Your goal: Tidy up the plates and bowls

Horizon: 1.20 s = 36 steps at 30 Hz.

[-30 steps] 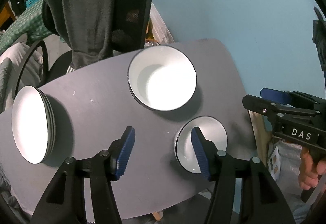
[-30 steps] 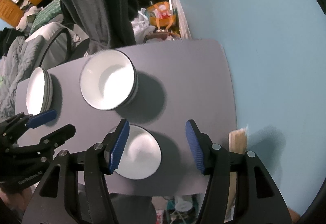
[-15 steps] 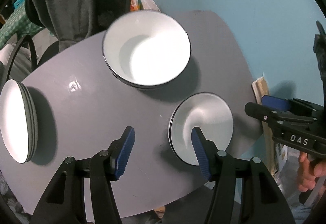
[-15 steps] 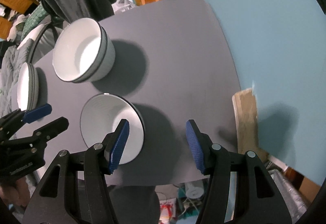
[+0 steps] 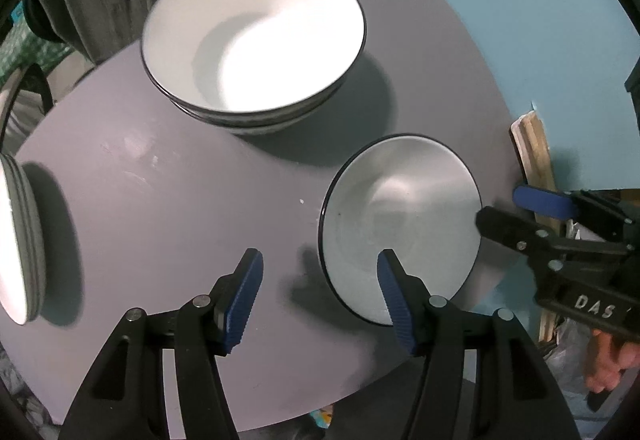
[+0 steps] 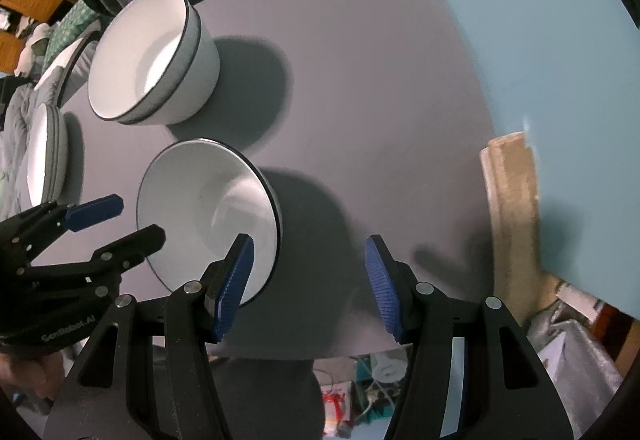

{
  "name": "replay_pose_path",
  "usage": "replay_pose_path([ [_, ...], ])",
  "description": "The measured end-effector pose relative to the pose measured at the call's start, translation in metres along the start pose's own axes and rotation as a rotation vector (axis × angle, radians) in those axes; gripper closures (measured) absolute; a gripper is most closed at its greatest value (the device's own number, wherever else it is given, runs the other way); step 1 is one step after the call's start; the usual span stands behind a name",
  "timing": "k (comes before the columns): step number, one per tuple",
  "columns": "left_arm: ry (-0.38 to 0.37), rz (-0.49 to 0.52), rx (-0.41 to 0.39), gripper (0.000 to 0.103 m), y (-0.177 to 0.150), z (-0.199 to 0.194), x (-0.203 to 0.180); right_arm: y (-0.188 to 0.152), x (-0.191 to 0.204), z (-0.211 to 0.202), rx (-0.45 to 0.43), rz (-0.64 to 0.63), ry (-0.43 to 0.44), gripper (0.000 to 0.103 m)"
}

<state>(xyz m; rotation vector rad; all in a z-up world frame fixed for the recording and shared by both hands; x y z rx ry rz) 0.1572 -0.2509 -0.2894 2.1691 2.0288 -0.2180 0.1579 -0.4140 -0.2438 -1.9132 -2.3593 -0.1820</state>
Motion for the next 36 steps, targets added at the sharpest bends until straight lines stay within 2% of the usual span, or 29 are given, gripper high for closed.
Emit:
replay_pose_path([
  [8, 0.017, -0.017, 0.023, 0.042, 0.002, 0.022, 0.005, -0.004, -0.010, 0.025, 0.006, 0.032, 0.016, 0.046],
  [13, 0.026, -0.010, 0.023, 0.042, -0.002, 0.030, 0.003, -0.005, -0.007, 0.031, 0.001, 0.020, 0.027, 0.046],
  [22, 0.037, -0.056, 0.012, 0.046, -0.001, 0.036, 0.008, -0.008, -0.009, 0.038, 0.001, 0.003, 0.032, 0.048],
  [26, 0.047, -0.068, -0.004, 0.060, 0.001, 0.037, 0.004, -0.007, -0.007, 0.038, -0.001, -0.016, 0.030, 0.066],
  [28, 0.040, -0.080, -0.011, 0.062, 0.002, 0.037, 0.003, -0.007, -0.007, 0.038, 0.002, -0.027, 0.029, 0.071],
  [36, -0.002, -0.097, -0.004, 0.076, 0.007, 0.047, 0.001, 0.001, -0.005, 0.039, 0.010, -0.060, 0.027, 0.083],
])
Point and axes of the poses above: each gripper's, at about its wrist camera, not at the fingertips, and z roughly the way its jaws point, x to its left, y to its top, the point moved 5 cm from there along z, roughly the way its jaws point, and after that the axes turned 2 degrees about -z, right-handed, at the moved point
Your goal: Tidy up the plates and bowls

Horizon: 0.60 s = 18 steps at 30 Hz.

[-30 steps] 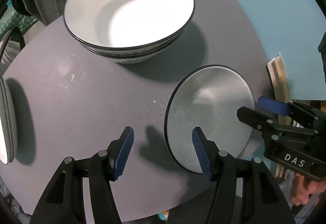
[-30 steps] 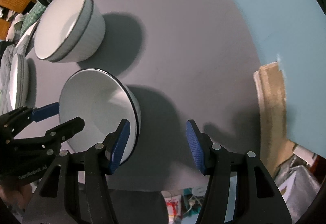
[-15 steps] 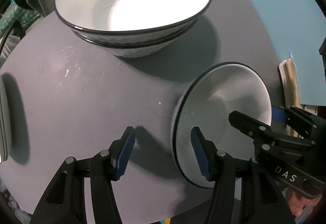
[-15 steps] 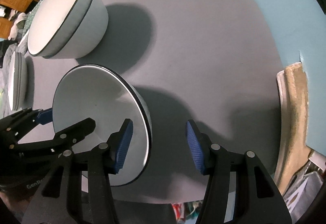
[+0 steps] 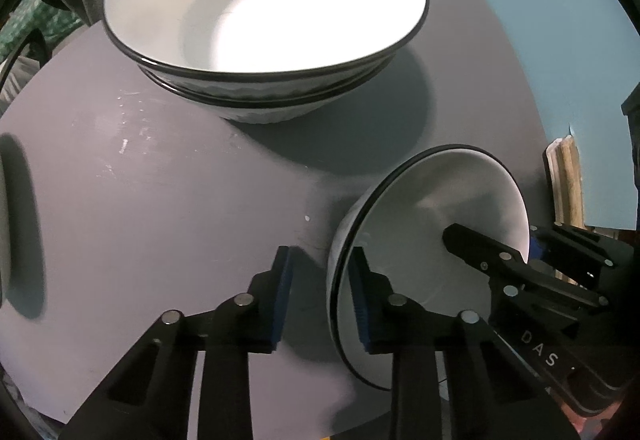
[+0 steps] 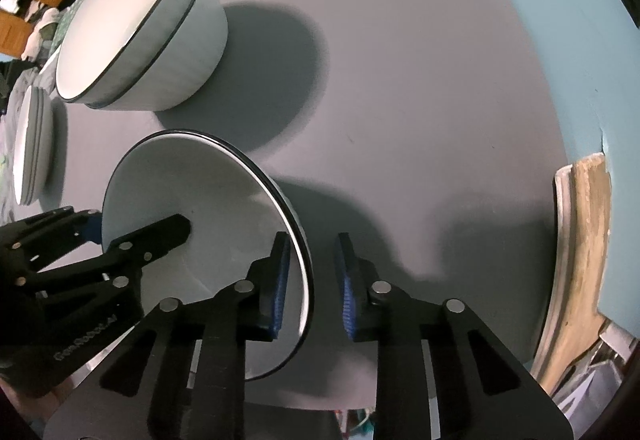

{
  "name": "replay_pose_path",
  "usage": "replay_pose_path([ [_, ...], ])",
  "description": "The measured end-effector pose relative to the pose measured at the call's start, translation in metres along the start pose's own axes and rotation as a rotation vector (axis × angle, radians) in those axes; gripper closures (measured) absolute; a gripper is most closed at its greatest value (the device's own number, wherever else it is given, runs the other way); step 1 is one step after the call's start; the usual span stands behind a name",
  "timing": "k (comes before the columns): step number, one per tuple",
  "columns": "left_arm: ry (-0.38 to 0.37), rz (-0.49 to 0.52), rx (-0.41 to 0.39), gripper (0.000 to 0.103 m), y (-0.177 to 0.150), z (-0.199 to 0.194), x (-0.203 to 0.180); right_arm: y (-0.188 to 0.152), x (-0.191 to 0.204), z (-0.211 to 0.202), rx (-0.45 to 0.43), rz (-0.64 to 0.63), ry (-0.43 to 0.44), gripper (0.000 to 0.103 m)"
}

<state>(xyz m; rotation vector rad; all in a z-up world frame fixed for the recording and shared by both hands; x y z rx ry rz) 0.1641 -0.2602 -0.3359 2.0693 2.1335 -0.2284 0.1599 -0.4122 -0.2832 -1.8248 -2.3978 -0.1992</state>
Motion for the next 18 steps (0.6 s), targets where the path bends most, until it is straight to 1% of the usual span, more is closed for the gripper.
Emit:
replay_pose_path([
  [1, -0.005, 0.001, 0.000, 0.077, 0.000, 0.001, 0.000, 0.001, 0.000, 0.000, 0.001, -0.005, 0.002, 0.086],
  [4, -0.022, 0.002, 0.003, 0.085, 0.003, 0.008, -0.005, 0.002, 0.004, -0.001, -0.001, -0.027, -0.002, 0.092],
  [5, -0.035, 0.001, 0.006, 0.089, 0.003, 0.009, -0.007, 0.002, 0.005, -0.001, -0.003, -0.031, -0.005, 0.093],
  [6, -0.045, 0.000, 0.008, 0.092, 0.002, 0.009, -0.008, 0.002, 0.005, -0.002, -0.004, -0.036, -0.013, 0.093],
  [10, -0.055, -0.019, 0.019, 0.092, -0.002, 0.009, -0.008, 0.000, 0.003, -0.003, 0.006, -0.038, -0.015, 0.093],
  [12, -0.069, -0.036, 0.023, 0.094, -0.004, 0.010, -0.005, 0.001, 0.004, -0.003, 0.006, -0.034, -0.017, 0.093],
  [14, -0.079, -0.039, 0.016, 0.095, -0.010, 0.006, 0.004, 0.004, 0.011, 0.000, 0.004, -0.031, -0.019, 0.094],
  [15, -0.076, -0.037, 0.013, 0.095, -0.011, 0.007, 0.004, 0.003, 0.013, -0.002, 0.002, -0.027, -0.018, 0.094],
  [16, -0.072, -0.035, 0.009, 0.095, -0.013, 0.007, 0.005, 0.009, 0.024, 0.001, 0.004, -0.027, -0.019, 0.095],
  [18, -0.074, -0.046, 0.013, 0.095, -0.015, 0.008, 0.006, 0.010, 0.027, -0.001, 0.012, -0.021, -0.020, 0.096],
])
Point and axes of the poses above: each gripper's, at about its wrist camera, not at the fingertips, and z roughly the way its jaws point, x to its left, y to its top, the point moved 5 cm from there along z, roughly the way its jaws point, and after that the axes turned 2 degrees about -z, right-handed, at the moved point
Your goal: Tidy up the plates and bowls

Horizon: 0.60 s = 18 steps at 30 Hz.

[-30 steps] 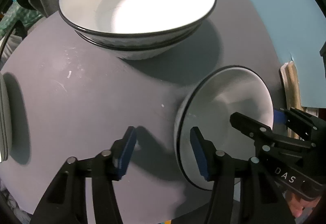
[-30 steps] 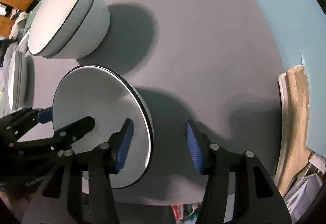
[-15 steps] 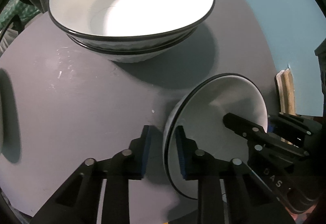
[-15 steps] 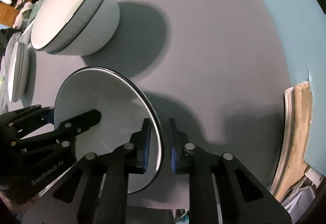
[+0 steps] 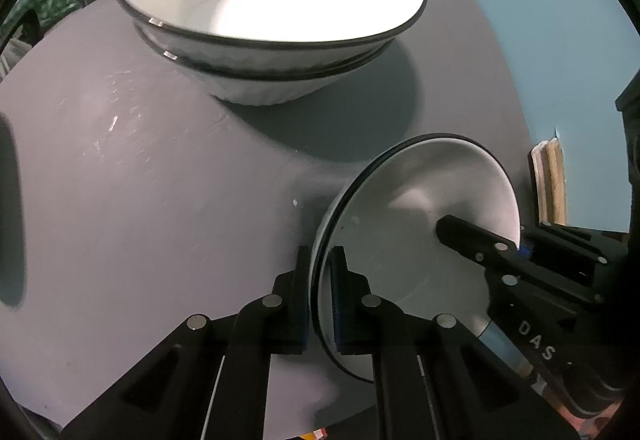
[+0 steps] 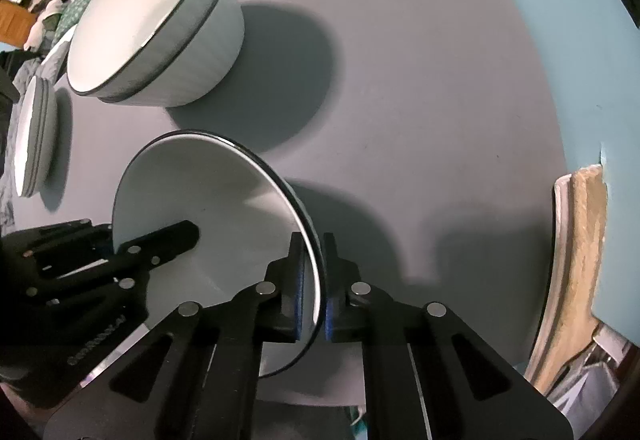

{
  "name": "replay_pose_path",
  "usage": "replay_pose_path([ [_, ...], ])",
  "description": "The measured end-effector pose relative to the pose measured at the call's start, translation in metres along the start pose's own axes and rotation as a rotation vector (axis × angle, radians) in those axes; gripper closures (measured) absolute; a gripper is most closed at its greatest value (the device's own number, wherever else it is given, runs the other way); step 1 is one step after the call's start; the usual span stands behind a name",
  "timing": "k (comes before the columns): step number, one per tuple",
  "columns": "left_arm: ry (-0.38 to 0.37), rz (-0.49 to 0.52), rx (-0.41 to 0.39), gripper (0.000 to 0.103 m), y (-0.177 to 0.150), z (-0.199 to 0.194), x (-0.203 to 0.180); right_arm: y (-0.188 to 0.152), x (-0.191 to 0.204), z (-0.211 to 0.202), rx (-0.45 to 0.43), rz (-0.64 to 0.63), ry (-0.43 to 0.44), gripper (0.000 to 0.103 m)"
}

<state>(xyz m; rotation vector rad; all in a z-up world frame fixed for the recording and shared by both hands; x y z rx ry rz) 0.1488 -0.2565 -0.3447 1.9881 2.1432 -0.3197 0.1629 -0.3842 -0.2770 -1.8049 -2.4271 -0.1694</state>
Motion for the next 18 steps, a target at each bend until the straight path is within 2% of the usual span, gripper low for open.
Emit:
replay_pose_path([
  [4, -0.022, -0.025, -0.002, 0.095, -0.007, -0.002, 0.006, 0.016, 0.005, 0.000, 0.001, -0.011, -0.006, 0.097],
  [9, -0.020, -0.045, -0.017, 0.096, -0.017, -0.015, 0.009, 0.021, 0.012, -0.013, -0.003, -0.015, 0.004, 0.097],
  [18, -0.004, -0.048, -0.079, 0.096, -0.012, -0.059, 0.011, 0.033, 0.012, -0.045, -0.032, -0.031, 0.018, 0.097],
])
Point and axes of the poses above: each gripper's, at about its wrist camera, not at the fingertips, and z roughly the way its jaws point, x to its left, y to its top, the point moved 5 cm from there along z, roughly the way its jaws point, and after that the axes turned 2 degrees about -z, right-handed, at the moved point
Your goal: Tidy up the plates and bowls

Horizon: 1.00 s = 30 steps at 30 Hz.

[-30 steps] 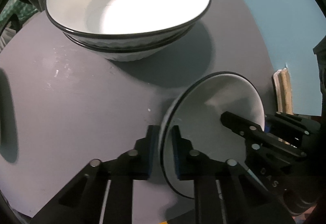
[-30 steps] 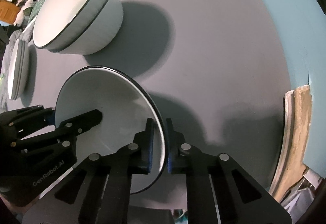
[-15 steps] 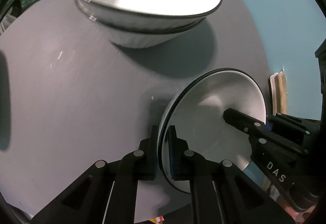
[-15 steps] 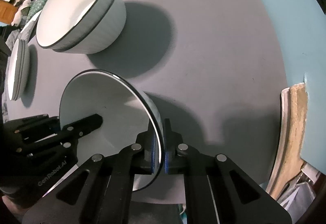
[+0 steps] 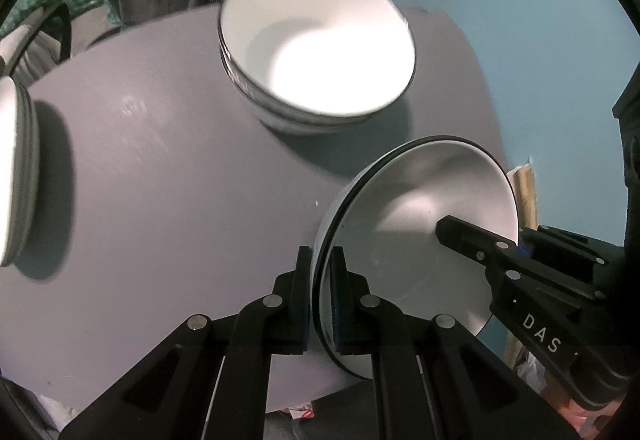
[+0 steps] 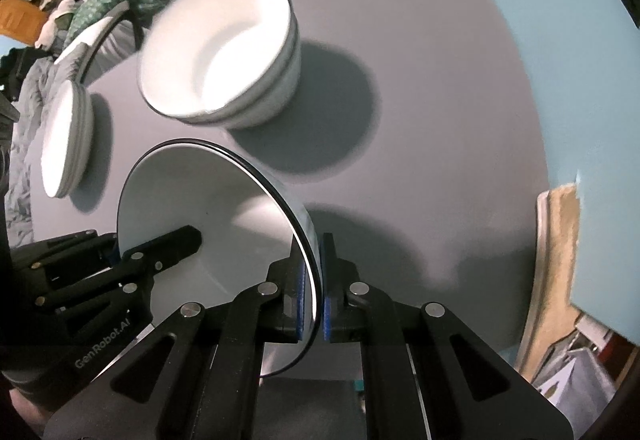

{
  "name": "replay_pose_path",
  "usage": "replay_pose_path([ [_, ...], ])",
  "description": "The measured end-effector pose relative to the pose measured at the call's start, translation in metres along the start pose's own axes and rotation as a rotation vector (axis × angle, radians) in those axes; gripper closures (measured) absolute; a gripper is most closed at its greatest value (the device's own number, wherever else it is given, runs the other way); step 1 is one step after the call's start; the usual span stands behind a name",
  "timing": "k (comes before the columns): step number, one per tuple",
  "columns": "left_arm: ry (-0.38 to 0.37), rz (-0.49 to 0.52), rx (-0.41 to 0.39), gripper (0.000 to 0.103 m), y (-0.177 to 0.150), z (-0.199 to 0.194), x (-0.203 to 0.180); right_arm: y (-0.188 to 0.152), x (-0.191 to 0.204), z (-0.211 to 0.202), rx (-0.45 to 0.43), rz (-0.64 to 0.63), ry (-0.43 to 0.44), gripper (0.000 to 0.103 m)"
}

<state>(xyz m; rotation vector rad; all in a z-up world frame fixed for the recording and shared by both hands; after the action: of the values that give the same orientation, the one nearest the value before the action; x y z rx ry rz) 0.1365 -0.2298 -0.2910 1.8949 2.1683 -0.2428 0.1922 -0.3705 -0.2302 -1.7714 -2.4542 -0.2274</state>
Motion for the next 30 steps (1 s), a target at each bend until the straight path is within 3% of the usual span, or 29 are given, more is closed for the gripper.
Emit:
replay_pose_path([
  [9, 0.014, 0.002, -0.075, 0.096, 0.033, -0.041, -0.002, 0.028, 0.016, -0.031, -0.075, -0.037, 0.005, 0.097],
  [16, 0.040, 0.011, -0.125, 0.096, 0.080, -0.063, 0.010, 0.052, 0.030, -0.030, -0.109, -0.065, 0.012, 0.097],
  [22, 0.060, 0.004, -0.137, 0.095, 0.108, -0.058, 0.019, 0.080, 0.035, -0.028, -0.120, -0.079, 0.005, 0.097],
  [30, 0.090, -0.010, -0.098, 0.095, 0.122, -0.041, 0.025, 0.096, 0.031, -0.007, -0.056, -0.087, 0.011, 0.097],
])
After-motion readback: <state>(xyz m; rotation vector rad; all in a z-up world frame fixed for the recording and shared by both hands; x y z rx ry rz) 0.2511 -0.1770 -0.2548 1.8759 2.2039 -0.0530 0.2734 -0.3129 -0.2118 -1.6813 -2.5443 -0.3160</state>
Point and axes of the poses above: each gripper's, at about its wrist camera, not at the fingertips, and z roughly the way its jaws point, x to its left, y to its top, the point moved 5 cm from there along z, roughly the way its jaws point, and after that the axes turned 2 degrees about -z, right-handed, at the moved point
